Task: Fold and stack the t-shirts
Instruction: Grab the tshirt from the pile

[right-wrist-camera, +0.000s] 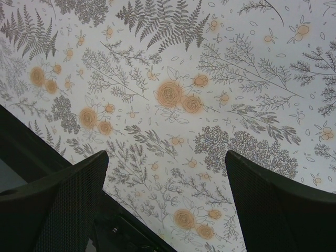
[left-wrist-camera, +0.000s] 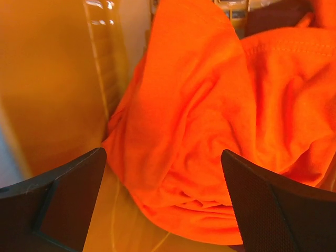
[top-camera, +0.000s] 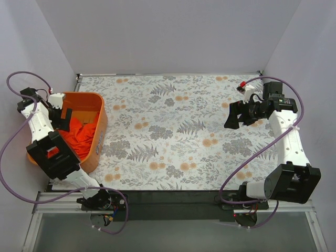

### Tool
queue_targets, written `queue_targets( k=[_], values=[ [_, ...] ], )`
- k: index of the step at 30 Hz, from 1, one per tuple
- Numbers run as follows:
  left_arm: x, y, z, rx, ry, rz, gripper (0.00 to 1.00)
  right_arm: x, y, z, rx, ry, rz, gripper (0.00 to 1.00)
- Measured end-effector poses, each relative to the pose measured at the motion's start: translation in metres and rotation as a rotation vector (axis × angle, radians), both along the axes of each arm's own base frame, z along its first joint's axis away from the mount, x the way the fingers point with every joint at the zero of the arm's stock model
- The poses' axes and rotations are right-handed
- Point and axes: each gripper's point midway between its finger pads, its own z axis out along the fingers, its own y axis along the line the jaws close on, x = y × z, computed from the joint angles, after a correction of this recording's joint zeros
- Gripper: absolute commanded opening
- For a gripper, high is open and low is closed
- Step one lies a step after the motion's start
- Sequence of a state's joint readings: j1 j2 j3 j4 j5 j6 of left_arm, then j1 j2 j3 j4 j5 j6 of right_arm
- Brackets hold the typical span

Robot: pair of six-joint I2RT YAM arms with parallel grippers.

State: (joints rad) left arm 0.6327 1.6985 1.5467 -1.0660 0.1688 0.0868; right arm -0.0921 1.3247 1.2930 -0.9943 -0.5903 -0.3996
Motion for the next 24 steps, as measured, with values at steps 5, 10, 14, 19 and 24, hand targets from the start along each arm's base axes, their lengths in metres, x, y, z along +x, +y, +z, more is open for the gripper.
queue_targets(
  k=[5, 10, 14, 19, 24],
  values=[
    [-0.006, -0.004, -0.021, -0.032, 0.047, -0.011, 0.90, 0.000, 0.000, -0.001, 0.001, 0.004, 0.000, 0.98],
    [-0.010, -0.006, -0.042, -0.057, 0.088, -0.012, 0.74, 0.000, 0.000, -0.001, 0.001, 0.007, 0.000, 0.98],
    [-0.011, -0.007, -0.052, -0.075, 0.113, -0.009, 0.44, 0.000, 0.000, -0.002, 0.000, 0.007, 0.001, 0.98],
    [-0.012, -0.009, -0.054, -0.094, 0.127, -0.003, 0.00, 0.000, 0.000, -0.002, -0.003, 0.004, 0.007, 0.98],
    [0.002, -0.010, -0.024, -0.108, 0.066, -0.016, 0.00, 0.001, -0.001, -0.004, -0.008, 0.003, 0.013, 0.98]
  ],
)
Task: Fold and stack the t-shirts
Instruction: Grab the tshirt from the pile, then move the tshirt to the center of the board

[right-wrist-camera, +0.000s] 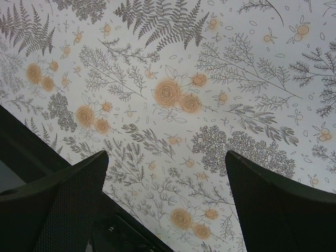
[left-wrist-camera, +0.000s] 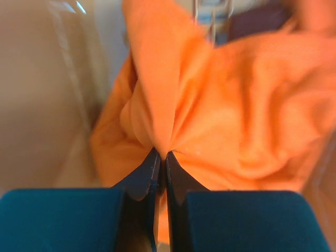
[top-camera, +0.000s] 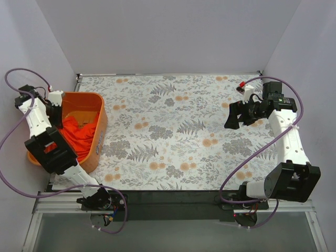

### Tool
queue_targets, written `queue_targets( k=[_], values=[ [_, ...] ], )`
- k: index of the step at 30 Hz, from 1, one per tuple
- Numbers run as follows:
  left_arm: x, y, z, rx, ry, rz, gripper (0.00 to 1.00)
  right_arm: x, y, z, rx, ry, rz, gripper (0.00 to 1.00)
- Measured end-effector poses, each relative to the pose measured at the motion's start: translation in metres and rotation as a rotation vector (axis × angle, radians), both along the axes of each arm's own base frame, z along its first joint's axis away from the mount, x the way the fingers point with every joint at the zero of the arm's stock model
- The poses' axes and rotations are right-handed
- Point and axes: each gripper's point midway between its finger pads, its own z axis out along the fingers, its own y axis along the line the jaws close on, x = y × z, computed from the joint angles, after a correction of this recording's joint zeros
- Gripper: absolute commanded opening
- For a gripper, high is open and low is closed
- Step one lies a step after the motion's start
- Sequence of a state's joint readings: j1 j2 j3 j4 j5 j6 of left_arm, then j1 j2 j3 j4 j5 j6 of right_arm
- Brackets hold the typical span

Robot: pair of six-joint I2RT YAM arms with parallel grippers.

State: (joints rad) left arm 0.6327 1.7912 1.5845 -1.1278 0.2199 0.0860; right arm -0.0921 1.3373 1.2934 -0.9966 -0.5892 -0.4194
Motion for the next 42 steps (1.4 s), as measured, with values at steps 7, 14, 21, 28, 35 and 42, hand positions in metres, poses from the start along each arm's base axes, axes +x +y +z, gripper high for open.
queue_targets(
  k=[7, 14, 21, 28, 35, 42],
  values=[
    [0.052, -0.003, 0.149, 0.072, -0.431, -0.004, 0.00, 0.003, -0.001, 0.004, -0.008, -0.015, 0.003, 0.98],
    [0.044, -0.070, 0.351, 0.070, -1.032, -0.068, 0.00, 0.006, -0.002, 0.008, -0.012, -0.029, 0.002, 0.98],
    [0.024, -0.142, 0.494, -0.200, -1.468, -0.201, 0.00, 0.010, -0.003, 0.015, -0.016, -0.052, 0.000, 0.98],
    [0.014, -0.194, 0.596, -0.536, -1.756, -0.392, 0.00, 0.010, -0.002, 0.017, -0.015, -0.057, -0.002, 0.98],
    [0.020, -0.286, 0.601, -0.884, -1.728, -0.561, 0.00, 0.009, -0.001, 0.020, -0.006, -0.061, -0.008, 0.98],
    [0.040, -0.384, 0.564, -1.107, -1.538, -0.694, 0.00, 0.010, 0.000, 0.021, 0.006, -0.056, -0.020, 0.98]
  ],
)
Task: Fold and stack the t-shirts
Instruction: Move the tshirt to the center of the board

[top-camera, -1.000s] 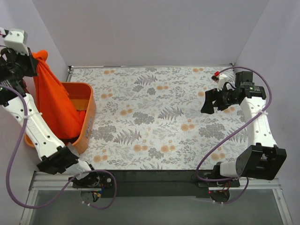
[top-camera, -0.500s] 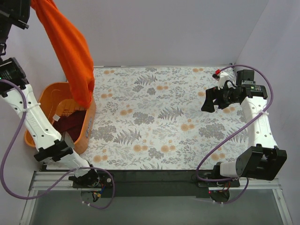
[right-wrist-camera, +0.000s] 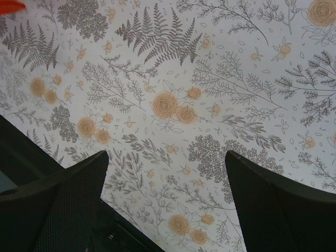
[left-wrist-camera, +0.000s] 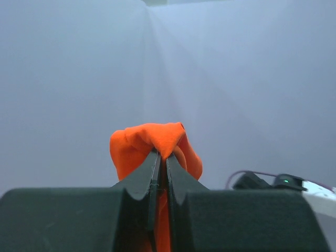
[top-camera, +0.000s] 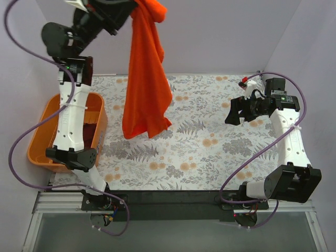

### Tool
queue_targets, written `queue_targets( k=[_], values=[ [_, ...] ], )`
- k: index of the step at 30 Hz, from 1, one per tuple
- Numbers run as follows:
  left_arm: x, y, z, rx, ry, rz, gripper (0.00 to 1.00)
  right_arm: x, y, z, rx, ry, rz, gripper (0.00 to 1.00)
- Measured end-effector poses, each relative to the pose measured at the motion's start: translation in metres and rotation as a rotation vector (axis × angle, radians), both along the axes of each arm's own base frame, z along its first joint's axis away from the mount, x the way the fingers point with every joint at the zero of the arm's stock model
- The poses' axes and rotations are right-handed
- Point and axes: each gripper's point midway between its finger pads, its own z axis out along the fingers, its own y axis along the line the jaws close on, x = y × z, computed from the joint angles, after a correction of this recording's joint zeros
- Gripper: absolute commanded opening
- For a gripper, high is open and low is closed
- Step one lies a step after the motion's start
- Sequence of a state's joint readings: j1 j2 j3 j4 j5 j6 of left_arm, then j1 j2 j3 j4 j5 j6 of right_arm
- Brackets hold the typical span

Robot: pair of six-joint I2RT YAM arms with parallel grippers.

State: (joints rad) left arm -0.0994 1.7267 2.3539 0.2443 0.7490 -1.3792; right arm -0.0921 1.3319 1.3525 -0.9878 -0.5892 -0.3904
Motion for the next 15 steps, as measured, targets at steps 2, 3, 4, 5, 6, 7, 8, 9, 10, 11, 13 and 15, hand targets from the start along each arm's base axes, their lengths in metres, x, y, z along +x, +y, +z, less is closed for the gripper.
queue_targets(
  k=[2, 3, 4, 5, 6, 7, 8, 9, 10, 11, 13, 15],
  values=[
    [0.005, -0.037, -0.023, 0.035, 0.046, -0.069, 0.00, 0.000, 0.000, 0.000, 0.003, -0.002, 0.000, 0.98],
    [0.007, -0.053, -0.036, 0.052, 0.075, -0.100, 0.00, 0.000, 0.001, 0.001, 0.004, -0.003, 0.000, 0.98],
    [0.011, -0.067, -0.049, 0.070, 0.107, -0.124, 0.00, 0.000, 0.001, 0.001, 0.005, -0.004, 0.001, 0.99],
    [0.014, -0.078, -0.064, 0.088, 0.138, -0.142, 0.00, 0.000, 0.001, 0.002, 0.005, -0.007, 0.002, 0.98],
    [0.017, -0.087, -0.078, 0.105, 0.171, -0.157, 0.00, -0.001, 0.001, 0.003, 0.005, -0.012, 0.002, 0.98],
    [0.023, -0.096, -0.097, 0.127, 0.215, -0.167, 0.14, -0.001, 0.001, 0.004, 0.005, -0.016, 0.003, 0.98],
    [0.028, -0.103, -0.115, 0.152, 0.253, -0.174, 0.30, -0.002, 0.001, 0.005, 0.005, -0.021, 0.006, 0.98],
    [0.033, -0.111, -0.134, 0.181, 0.292, -0.182, 0.53, -0.003, 0.002, 0.005, 0.005, -0.025, 0.007, 0.98],
    [0.036, -0.117, -0.152, 0.211, 0.340, -0.189, 0.92, -0.003, 0.002, 0.005, 0.003, -0.028, 0.009, 0.98],
    [0.040, -0.123, -0.175, 0.262, 0.382, -0.194, 0.92, -0.004, 0.002, 0.005, 0.002, -0.030, 0.010, 0.98],
    [0.047, -0.131, -0.220, 0.355, 0.494, -0.198, 0.93, -0.004, 0.000, 0.002, -0.001, -0.030, 0.011, 0.98],
    [0.053, -0.134, -0.258, 0.422, 0.567, -0.178, 0.93, -0.004, -0.003, 0.000, -0.012, -0.030, 0.009, 0.99]
  ],
)
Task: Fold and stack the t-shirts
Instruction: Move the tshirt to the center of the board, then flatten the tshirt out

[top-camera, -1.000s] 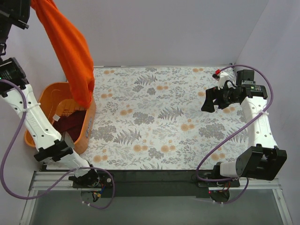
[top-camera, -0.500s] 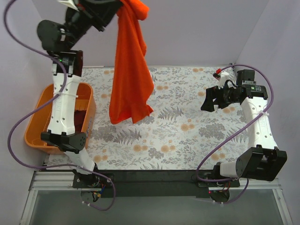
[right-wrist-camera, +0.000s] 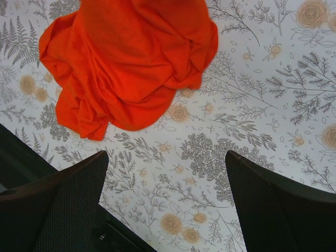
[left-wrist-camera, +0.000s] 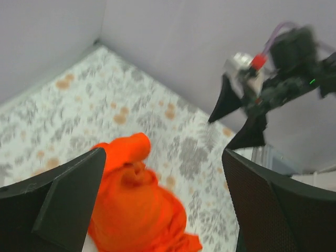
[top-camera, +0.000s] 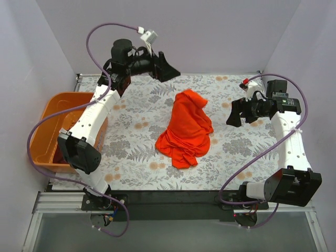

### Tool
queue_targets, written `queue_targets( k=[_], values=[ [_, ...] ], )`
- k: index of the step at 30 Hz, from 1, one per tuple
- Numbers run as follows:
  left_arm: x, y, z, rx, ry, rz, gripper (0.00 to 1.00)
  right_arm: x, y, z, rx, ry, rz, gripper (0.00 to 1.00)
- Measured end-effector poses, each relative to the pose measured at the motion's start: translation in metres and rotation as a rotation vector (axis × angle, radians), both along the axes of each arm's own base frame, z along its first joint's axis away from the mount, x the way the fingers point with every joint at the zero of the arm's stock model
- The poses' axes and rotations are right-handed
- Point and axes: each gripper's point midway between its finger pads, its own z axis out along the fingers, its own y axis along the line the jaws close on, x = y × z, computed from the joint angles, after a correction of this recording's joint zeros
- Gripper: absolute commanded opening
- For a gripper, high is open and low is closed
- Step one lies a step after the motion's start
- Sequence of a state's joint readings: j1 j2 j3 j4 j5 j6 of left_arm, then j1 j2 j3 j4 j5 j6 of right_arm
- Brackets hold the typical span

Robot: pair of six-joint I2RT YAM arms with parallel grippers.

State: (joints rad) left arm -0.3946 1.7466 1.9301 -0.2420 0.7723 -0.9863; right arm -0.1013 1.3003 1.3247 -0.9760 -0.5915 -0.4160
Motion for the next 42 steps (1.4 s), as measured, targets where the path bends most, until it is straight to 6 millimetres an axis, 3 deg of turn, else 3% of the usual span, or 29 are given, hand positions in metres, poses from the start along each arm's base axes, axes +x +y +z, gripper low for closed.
queue_targets(
  k=[3, 7, 13, 17, 21, 28, 30, 32, 33, 35, 36, 37, 38, 40, 42],
  values=[
    [-0.001, 0.011, -0.075, 0.141, 0.127, 0.041, 0.93, 0.002, -0.006, -0.001, -0.023, -0.016, -0.002, 0.98],
    [-0.033, 0.041, -0.172, 0.324, 0.312, 0.073, 0.92, 0.003, -0.007, -0.007, -0.039, -0.017, 0.019, 0.95],
    [-0.103, 0.081, -0.261, 0.489, 0.511, 0.081, 0.75, 0.018, 0.010, -0.046, -0.052, 0.101, 0.078, 0.86],
    [-0.129, 0.093, -0.304, 0.558, 0.631, 0.073, 0.73, 0.033, 0.036, -0.088, -0.117, 0.187, 0.137, 0.79],
    [-0.138, 0.100, -0.334, 0.614, 0.717, 0.077, 0.75, 0.043, 0.053, -0.120, -0.168, 0.254, 0.161, 0.76],
    [-0.142, 0.098, -0.373, 0.684, 0.798, 0.075, 0.72, 0.074, 0.050, -0.159, -0.221, 0.310, 0.113, 0.71],
    [-0.143, 0.094, -0.382, 0.699, 0.808, 0.066, 0.70, 0.076, 0.049, -0.167, -0.223, 0.329, 0.110, 0.68],
    [-0.144, 0.090, -0.391, 0.711, 0.823, 0.056, 0.66, 0.076, 0.050, -0.174, -0.223, 0.346, 0.111, 0.58],
    [-0.144, 0.089, -0.395, 0.715, 0.830, 0.051, 0.63, 0.075, 0.050, -0.177, -0.222, 0.354, 0.110, 0.54],
    [-0.144, 0.085, -0.404, 0.722, 0.847, 0.043, 0.46, 0.075, 0.050, -0.178, -0.220, 0.357, 0.111, 0.37],
    [-0.142, 0.082, -0.405, 0.718, 0.858, 0.037, 0.37, 0.075, 0.050, -0.178, -0.220, 0.355, 0.113, 0.24],
    [-0.140, 0.081, -0.406, 0.714, 0.857, 0.040, 0.19, 0.076, 0.049, -0.177, -0.220, 0.354, 0.112, 0.15],
    [-0.137, 0.079, -0.408, 0.712, 0.862, 0.041, 0.12, 0.076, 0.049, -0.177, -0.218, 0.351, 0.111, 0.06],
    [-0.132, 0.078, -0.410, 0.715, 0.859, 0.049, 0.00, 0.077, 0.045, -0.177, -0.217, 0.347, 0.107, 0.01],
    [-0.127, 0.082, -0.407, 0.714, 0.852, 0.065, 0.00, 0.078, 0.036, -0.177, -0.213, 0.347, 0.087, 0.01]
  ],
)
